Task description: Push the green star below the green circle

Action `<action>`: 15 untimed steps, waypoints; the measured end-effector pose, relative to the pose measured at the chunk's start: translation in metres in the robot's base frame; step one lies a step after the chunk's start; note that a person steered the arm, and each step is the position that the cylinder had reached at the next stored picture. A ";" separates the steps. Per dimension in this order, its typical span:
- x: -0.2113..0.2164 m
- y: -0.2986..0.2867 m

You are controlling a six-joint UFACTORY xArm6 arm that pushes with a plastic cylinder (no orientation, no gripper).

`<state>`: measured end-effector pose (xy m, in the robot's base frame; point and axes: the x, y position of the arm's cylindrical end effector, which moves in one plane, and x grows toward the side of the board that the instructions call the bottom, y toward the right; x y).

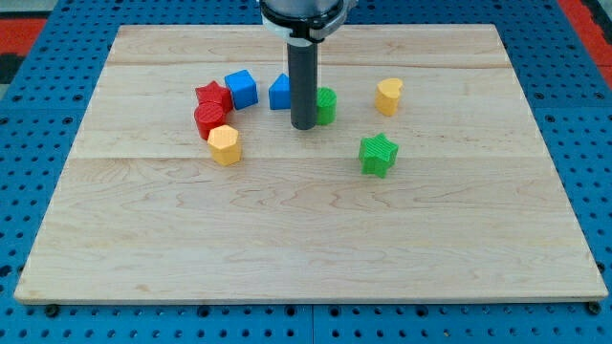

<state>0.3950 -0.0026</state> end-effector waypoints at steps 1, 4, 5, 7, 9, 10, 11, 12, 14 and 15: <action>0.004 0.028; 0.034 0.127; 0.058 0.123; 0.061 0.066; 0.086 0.070; 0.069 0.069; 0.038 0.067; 0.023 0.065; 0.068 0.066; 0.077 0.048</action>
<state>0.4721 0.0452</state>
